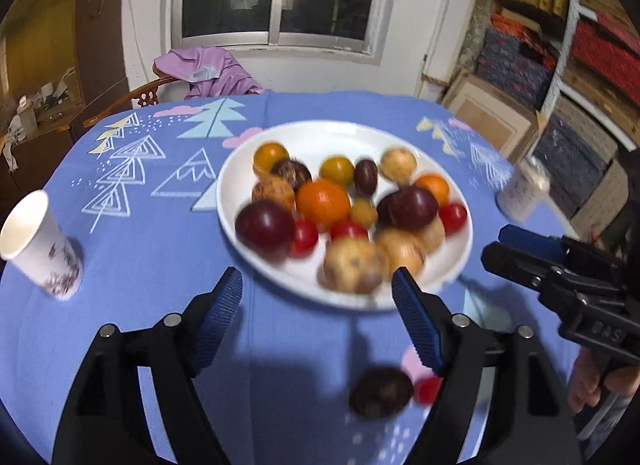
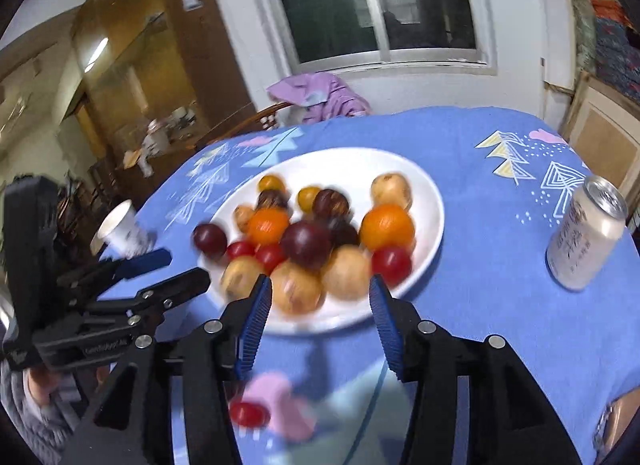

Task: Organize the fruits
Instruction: 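Grasp the dark purple mangosteen-like fruit with the left tool while the right tool grasps the last red tomato, then carry both fruits onto the white plate and open both tools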

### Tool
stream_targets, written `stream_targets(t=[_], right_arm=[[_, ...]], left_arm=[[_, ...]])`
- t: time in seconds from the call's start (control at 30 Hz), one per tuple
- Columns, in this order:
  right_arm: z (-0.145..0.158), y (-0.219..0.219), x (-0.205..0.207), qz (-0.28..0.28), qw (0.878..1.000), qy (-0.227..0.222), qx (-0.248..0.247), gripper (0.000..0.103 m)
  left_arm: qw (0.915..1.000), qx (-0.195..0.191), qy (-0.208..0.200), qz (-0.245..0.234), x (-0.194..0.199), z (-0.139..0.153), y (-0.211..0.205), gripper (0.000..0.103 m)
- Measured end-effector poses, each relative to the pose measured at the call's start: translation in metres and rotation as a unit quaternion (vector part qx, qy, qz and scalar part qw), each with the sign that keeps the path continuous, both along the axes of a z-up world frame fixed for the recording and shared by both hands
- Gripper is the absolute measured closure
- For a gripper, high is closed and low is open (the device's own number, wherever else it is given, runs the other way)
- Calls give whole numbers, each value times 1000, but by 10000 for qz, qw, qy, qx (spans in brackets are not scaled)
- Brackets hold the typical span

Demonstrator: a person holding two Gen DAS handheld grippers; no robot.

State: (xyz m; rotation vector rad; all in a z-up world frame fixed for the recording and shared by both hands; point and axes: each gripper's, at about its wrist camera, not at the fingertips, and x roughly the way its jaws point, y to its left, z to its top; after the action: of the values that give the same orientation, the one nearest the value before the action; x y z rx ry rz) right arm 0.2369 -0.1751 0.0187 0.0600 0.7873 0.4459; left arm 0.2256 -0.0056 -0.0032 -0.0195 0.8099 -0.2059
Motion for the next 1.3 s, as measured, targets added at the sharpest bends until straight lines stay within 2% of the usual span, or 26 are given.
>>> stream_targets(t=[0.2, 0.43, 0.6, 0.8, 0.83, 0.87, 0.93, 1.1, 1.3], right_arm=[[-34, 28, -59, 938, 9929, 15, -727, 52], [-40, 47, -58, 1085, 9910, 61, -777, 52], [-47, 55, -52, 1201, 9891, 253, -814, 55], [-48, 64, -51, 1293, 9865, 220, -984, 61], [-48, 63, -51, 1288, 9864, 201, -997, 64], [-47, 62, -52, 1235, 9869, 156, -1030, 73], [-47, 59, -50, 1215, 9871, 161, -1032, 77], [-46, 55, -53, 1151, 9874, 153, -1080, 77], [-39, 36, -61, 965, 9897, 87, -1058, 77]], left_arm=[[9990, 97, 345, -253, -31, -27, -9, 28], [9983, 230, 356, -400, -38, -39, -22, 28], [9978, 53, 468, -463, -33, -45, -22, 29], [9969, -89, 474, -619, -35, -47, -27, 45], [9968, -118, 461, -647, -35, -46, -28, 51], [9965, -149, 452, -681, -36, -45, -29, 58], [9963, -128, 433, -736, -38, -43, -32, 64], [9966, -33, 369, -741, -42, -42, -35, 64], [9977, 350, 28, -577, -55, -35, -37, 65]])
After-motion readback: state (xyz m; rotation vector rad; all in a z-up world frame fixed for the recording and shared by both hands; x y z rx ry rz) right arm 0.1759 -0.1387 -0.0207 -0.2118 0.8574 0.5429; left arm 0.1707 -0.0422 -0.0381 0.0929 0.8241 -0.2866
